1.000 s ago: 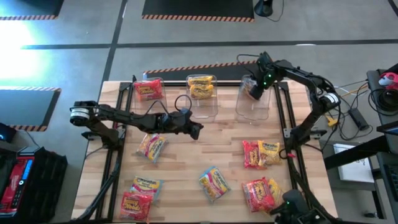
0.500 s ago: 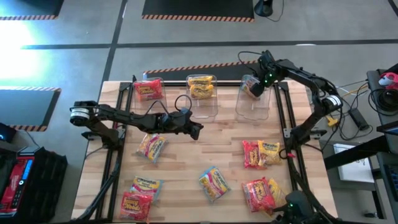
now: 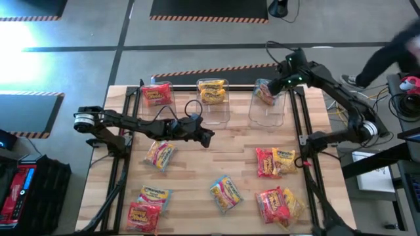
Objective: Sort Maruchan noodles
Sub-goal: Put the yellow noodle pack into the middle transparent bin
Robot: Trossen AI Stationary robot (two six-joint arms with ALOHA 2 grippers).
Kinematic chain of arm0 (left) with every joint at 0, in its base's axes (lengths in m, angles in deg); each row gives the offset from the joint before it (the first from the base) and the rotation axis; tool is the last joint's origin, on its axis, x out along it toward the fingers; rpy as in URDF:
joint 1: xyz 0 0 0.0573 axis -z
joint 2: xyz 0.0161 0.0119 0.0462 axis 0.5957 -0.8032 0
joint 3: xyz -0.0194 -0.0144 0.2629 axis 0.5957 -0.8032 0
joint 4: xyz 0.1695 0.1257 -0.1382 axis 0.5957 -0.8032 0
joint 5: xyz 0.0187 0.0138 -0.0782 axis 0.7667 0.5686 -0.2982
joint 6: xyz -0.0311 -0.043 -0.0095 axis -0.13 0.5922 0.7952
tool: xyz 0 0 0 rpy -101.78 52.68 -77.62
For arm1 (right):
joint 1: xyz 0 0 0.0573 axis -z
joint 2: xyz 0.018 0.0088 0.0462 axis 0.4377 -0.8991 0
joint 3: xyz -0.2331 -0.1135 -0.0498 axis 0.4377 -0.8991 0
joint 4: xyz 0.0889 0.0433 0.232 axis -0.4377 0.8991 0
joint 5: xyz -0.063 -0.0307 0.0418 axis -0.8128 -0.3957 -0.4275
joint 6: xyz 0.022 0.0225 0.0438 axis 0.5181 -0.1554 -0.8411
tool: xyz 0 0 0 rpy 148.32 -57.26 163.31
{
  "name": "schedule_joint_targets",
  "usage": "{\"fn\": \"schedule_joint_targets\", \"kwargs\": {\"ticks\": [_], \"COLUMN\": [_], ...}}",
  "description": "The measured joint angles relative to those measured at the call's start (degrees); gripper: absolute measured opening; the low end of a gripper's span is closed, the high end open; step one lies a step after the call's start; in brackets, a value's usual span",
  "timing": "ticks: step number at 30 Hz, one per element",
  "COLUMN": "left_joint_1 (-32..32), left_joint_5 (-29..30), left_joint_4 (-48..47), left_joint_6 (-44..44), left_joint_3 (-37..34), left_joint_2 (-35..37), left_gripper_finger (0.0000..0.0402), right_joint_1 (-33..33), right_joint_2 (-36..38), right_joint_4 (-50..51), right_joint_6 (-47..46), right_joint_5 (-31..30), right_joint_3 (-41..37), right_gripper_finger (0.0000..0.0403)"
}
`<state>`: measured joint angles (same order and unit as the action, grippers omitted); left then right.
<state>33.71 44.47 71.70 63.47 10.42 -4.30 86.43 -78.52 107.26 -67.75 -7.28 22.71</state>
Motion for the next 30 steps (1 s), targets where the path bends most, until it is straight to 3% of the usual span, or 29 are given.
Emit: {"fn": "schedule_joint_targets", "kwargs": {"ticks": [10, 19, 24, 30], "left_joint_1": [0.0, 0.0, 0.0, 0.8], "left_joint_5": [-7.6, -11.7, -13.3, -14.7], "left_joint_4": [-0.1, -0.9, -0.9, -0.8], "left_joint_6": [-4.0, -10.3, -10.9, -8.4], "left_joint_3": [0.0, 0.0, 0.0, 0.0], "left_joint_2": [0.0, 0.0, 0.0, 0.0], "left_gripper_finger": [0.0075, 0.0075, 0.0075, 0.0075], "right_joint_1": [-17.9, -37.1, -47.9, -57.3], "right_joint_2": [11.2, 18.9, 19.5, 17.6], "right_joint_4": [3.0, 12.2, 12.2, 15.8], "right_joint_6": [-20.6, -45.3, -55.9, -59.2], "right_joint_5": [0.5, -8.5, -8.6, -5.5], "right_joint_3": [-4.3, -11.1, -16.0, -18.0], "right_gripper_finger": [0.0203, 0.0203, 0.0203, 0.0203]}}
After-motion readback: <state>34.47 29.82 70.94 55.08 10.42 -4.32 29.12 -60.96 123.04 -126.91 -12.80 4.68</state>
